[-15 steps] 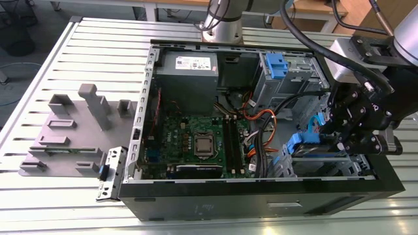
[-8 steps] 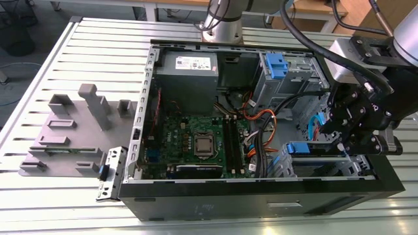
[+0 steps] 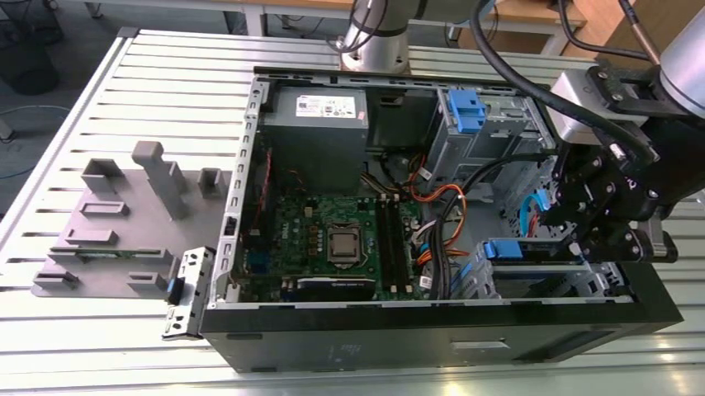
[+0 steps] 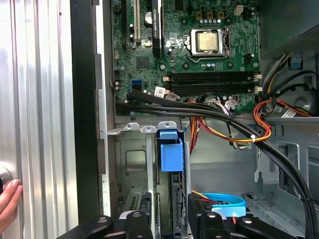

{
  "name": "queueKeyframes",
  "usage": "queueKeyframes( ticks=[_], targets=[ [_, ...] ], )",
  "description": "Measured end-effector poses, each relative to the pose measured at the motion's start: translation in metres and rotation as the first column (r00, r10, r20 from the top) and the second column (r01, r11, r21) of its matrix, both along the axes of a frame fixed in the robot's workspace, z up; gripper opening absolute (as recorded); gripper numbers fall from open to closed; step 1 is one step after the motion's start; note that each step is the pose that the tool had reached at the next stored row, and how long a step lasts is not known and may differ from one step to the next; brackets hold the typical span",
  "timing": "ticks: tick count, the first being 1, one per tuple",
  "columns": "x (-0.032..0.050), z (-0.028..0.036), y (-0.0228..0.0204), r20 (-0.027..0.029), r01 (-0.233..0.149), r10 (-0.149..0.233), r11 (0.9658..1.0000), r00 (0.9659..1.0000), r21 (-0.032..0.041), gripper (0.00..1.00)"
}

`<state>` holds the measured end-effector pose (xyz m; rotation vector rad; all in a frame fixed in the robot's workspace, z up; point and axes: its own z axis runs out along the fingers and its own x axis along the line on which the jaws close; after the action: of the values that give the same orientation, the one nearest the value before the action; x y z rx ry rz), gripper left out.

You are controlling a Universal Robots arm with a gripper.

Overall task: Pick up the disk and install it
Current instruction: 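Insert the disk into the insertion slot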

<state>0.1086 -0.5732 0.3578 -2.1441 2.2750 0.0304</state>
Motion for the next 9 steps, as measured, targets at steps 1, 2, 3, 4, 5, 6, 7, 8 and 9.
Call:
queueKeyframes(
  ticks=[1,2,3,4,5,6,7,8,9],
  targets=[
    [0.0002,-0.0003,0.0002,0.0,0.0,0.0,1.0,1.0,0.0001,0.42],
    [0.0005,-0.0003,0.0007,0.0,0.0,0.0,1.0,1.0,-0.0002,0.42],
    [0.0008,-0.0005,0.0014,0.0,-0.001,0.001,1.0,1.0,0.0,0.42],
    [0.0013,-0.0006,0.0022,0.0,-0.001,0.001,1.0,1.0,0.0,0.42],
    [0.002,-0.0008,0.0028,0.0,-0.002,0.002,1.0,1.0,-0.0001,0.42],
    [0.0029,-0.0011,0.0031,0.0,-0.003,0.003,1.0,1.0,0.0001,0.42],
    [0.0035,-0.0015,0.0033,0.0,-0.004,0.004,1.0,1.0,0.0001,0.42],
    [0.0038,-0.0018,0.0034,0.0001,-0.007,0.007,1.0,1.0,0.0,0.42],
    [0.0039,-0.0022,0.0035,0.0001,-0.011,0.011,0.9999,0.9999,-0.0001,0.42]
  ],
)
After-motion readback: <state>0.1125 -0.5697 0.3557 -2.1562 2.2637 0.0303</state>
